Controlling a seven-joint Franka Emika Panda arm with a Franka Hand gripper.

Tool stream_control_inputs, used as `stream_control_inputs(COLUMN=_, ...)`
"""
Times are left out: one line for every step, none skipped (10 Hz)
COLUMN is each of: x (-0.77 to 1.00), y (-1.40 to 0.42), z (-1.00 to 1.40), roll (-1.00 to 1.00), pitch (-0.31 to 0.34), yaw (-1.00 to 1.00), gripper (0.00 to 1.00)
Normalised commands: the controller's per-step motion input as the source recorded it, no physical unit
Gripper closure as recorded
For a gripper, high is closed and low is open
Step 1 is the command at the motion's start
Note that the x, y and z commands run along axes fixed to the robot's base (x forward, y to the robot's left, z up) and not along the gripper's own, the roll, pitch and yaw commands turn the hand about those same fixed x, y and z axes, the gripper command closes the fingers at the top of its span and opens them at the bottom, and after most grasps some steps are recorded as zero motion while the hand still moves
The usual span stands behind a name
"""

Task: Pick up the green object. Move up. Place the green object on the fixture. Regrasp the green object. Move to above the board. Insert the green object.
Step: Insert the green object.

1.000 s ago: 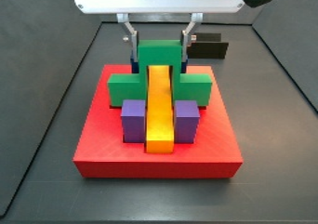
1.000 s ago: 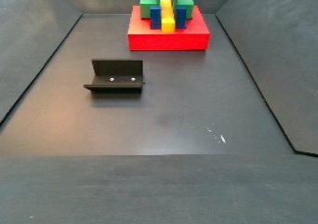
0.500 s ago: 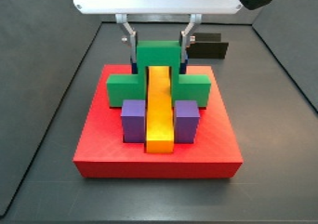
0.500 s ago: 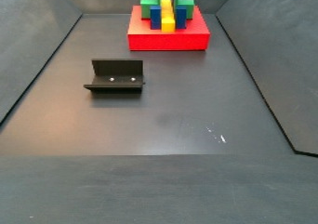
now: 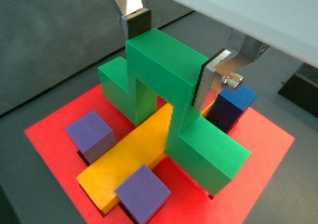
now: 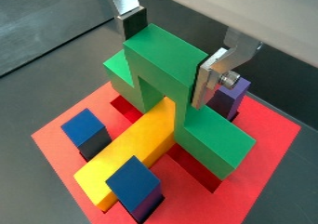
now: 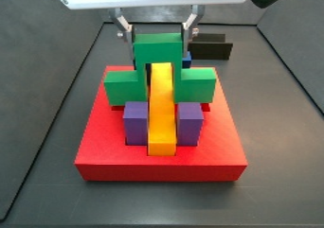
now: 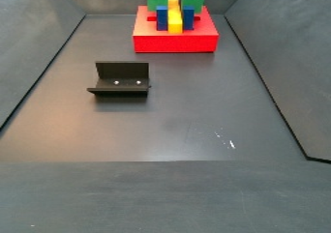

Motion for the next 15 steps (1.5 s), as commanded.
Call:
stream_control_inputs(x=0.07, y=0.00, z=-0.25, roll=0.00, pitch=0.129, yaw=0.18, gripper=1.00)
stream_control_inputs(x=0.12, y=0.04, z=-0.12, roll=0.14, pitch=0.091, yaw=0.24, gripper=1.00)
stream_control_inputs(x=0.19, y=0.06, z=-0.06, roll=0.22, pitch=0.114, yaw=0.32, gripper=1.00)
stream_control_inputs(x=0.29, y=0.07, z=0.00, roll=0.17, pitch=0.169, yaw=0.43, gripper=1.00)
stream_control_inputs(x=0.30, y=0.04, z=0.07, roll=0.17, pitch=0.213, yaw=0.51, gripper=1.00)
stream_control_inputs(x=0.10, y=-0.08, z=0.00, roll=0.21, pitch=0.119, yaw=0.25, gripper=1.00)
stream_control_inputs(x=0.00, y=-0.12, z=0.00, roll=0.33, pitch=0.163, yaw=0.00, gripper=1.00)
stream_control_inputs(x=0.00, y=-0.14, z=0.00, roll=0.29, pitch=0.124, yaw=-0.05, gripper=1.00)
stream_control_inputs(x=0.00, y=-0.11, z=0.00, roll=0.26, pitch=0.114, yaw=-0.08, gripper=1.00)
stream_control_inputs(x=0.00, y=-0.05, z=0.00, roll=0.22, pitch=0.146, yaw=-0.17, gripper=1.00)
stream_control_inputs(x=0.00, y=-0.02, z=-0.01, roll=0.17, pitch=0.133, yaw=-0.26, gripper=1.00)
stream_control_inputs(x=0.00, y=-0.01, z=0.00, roll=0.14, pitch=0.114, yaw=-0.23, gripper=1.00)
stream_control_inputs(x=0.00, y=-0.05, z=-0.03, roll=0.14, pitch=0.107, yaw=-0.23, gripper=1.00)
stream_control_inputs(x=0.02, y=-0.06, z=-0.03, roll=0.15, pitch=0.113, yaw=-0.21, gripper=1.00)
stream_control_inputs(x=0.00, y=-0.10, z=-0.08, roll=0.15, pitch=0.076, yaw=-0.16, gripper=1.00)
